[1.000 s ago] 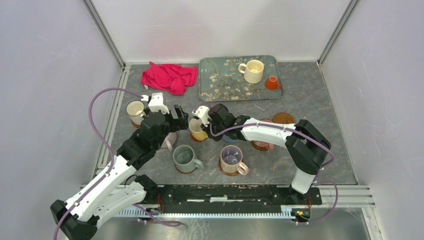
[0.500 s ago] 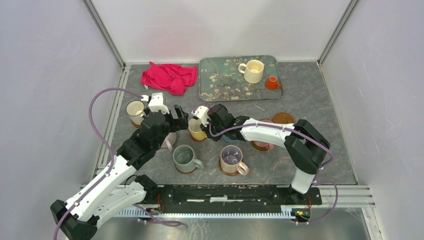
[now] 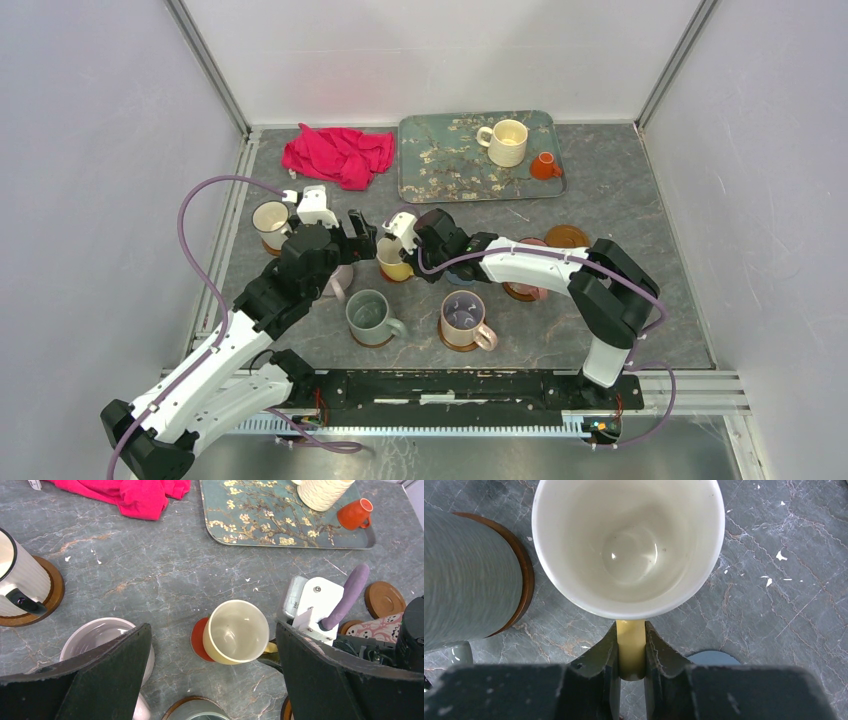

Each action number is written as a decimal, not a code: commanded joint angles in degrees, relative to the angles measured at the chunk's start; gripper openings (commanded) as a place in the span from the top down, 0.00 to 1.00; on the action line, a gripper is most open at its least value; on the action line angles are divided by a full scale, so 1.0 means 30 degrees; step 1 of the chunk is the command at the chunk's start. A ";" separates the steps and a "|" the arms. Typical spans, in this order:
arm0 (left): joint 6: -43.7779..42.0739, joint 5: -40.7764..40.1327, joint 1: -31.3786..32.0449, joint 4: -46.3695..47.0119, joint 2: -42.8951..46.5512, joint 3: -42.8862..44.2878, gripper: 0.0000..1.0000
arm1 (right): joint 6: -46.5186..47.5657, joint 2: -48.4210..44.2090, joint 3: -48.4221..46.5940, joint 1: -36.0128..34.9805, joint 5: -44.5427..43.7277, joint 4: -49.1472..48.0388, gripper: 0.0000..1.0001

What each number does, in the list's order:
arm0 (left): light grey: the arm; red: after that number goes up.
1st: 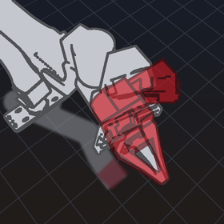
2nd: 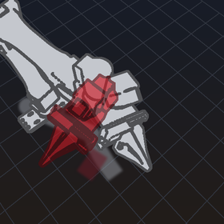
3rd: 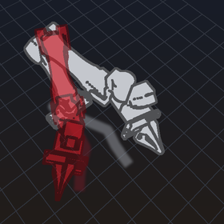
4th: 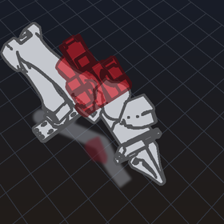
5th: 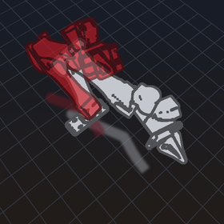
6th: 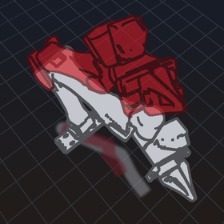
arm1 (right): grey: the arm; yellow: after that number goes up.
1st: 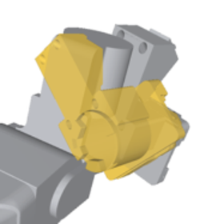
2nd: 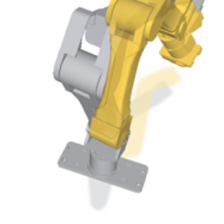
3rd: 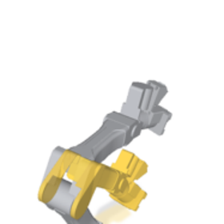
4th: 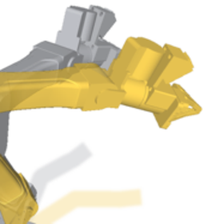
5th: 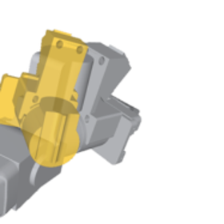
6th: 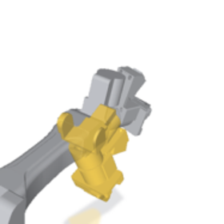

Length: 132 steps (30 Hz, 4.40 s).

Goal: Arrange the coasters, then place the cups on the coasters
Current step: Place the cup on the coaster, then pick up the cup from the tray.

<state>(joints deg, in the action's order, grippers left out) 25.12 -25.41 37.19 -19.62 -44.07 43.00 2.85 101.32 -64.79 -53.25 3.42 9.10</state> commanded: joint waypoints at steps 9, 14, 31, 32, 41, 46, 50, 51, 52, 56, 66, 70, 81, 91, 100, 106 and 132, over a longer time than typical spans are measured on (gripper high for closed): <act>0.0443 -0.0380 -0.0062 0.0405 0.0189 -0.0003 0.00 | 0.0075 -0.0093 -0.0677 -0.0272 -0.0408 -0.1254 0.66; 0.0444 -0.0382 -0.0063 0.0403 0.0204 -0.0008 0.00 | 0.0075 -0.0195 -0.0639 -0.0281 -0.0524 -0.1176 0.56; 0.0444 -0.0321 -0.0062 0.0415 0.0109 0.0036 0.00 | 0.0312 -0.2087 -0.0454 -0.0299 -0.1599 -0.0286 0.02; 0.0440 -0.0320 -0.0062 0.0438 0.0103 0.0023 0.00 | 0.0351 -0.2314 -0.0484 -0.0296 -0.1730 -0.0176 0.02; 0.0443 -0.0304 -0.0063 0.0433 0.0148 0.0025 0.00 | 0.0122 -0.4084 -0.0871 0.1039 -0.3599 0.0755 0.02; 0.0444 -0.0110 -0.0062 0.0517 0.0182 0.0043 0.00 | -0.0907 -0.4849 -0.0728 0.3492 -0.4066 0.0545 0.02; 0.0444 0.0152 -0.0062 0.0584 0.0181 0.0025 0.00 | -0.1666 -0.5259 -0.0471 0.5701 -0.4450 -0.0215 0.02; 0.0444 0.0212 -0.0062 0.0613 0.0189 0.0021 0.00 | -0.1785 -0.5267 -0.0416 0.6281 -0.4450 -0.0525 0.02; 0.0444 0.0258 -0.0061 0.0617 0.0208 0.0023 0.00 | -0.1852 -0.5226 -0.0370 0.6752 -0.4481 -0.0874 0.02; 0.0469 0.0403 -0.0061 0.0626 0.0262 0.0007 0.00 | -0.2277 -0.4681 -0.0379 0.8947 -0.3964 -0.2195 0.02; 0.0444 0.0530 -0.0063 0.0671 0.0302 0.0006 0.00 | -0.2886 -0.1734 -0.1432 1.3282 -0.2035 -0.5105 0.02; 0.0444 0.0508 -0.0063 0.0658 0.0234 -0.0008 0.00 | -0.2849 -0.0259 -0.2129 1.4692 -0.1182 -0.5865 0.02; 0.0414 0.0499 -0.0063 0.0652 -0.0032 -0.0005 0.00 | -0.1773 0.3468 -0.4565 1.6640 0.1361 -0.6773 0.02; 0.0389 0.0552 -0.0063 0.0620 -0.0323 -0.0005 0.00 | -0.0130 0.5581 -0.5883 1.6968 0.1002 -0.6898 0.02; 0.0356 0.0355 -0.0063 0.0587 -0.0357 0.0023 0.00 | -0.0247 0.6921 -0.7085 1.7099 0.1575 -0.6103 0.02; 0.0356 0.0396 -0.0048 0.0577 -0.0375 -0.0003 0.00 | -0.0336 0.6674 -0.5785 1.7094 0.1534 -0.6597 0.02; 0.0414 0.0530 -0.0063 0.0628 -0.0287 -0.0006 0.00 | -0.3205 0.4914 -0.4682 1.4455 -0.0434 -0.4185 0.14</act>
<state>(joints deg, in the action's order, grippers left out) 25.12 -23.83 37.19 -19.57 -45.28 42.98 -4.27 119.07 -78.50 -8.03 4.60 -5.10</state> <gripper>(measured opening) 0.994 0.880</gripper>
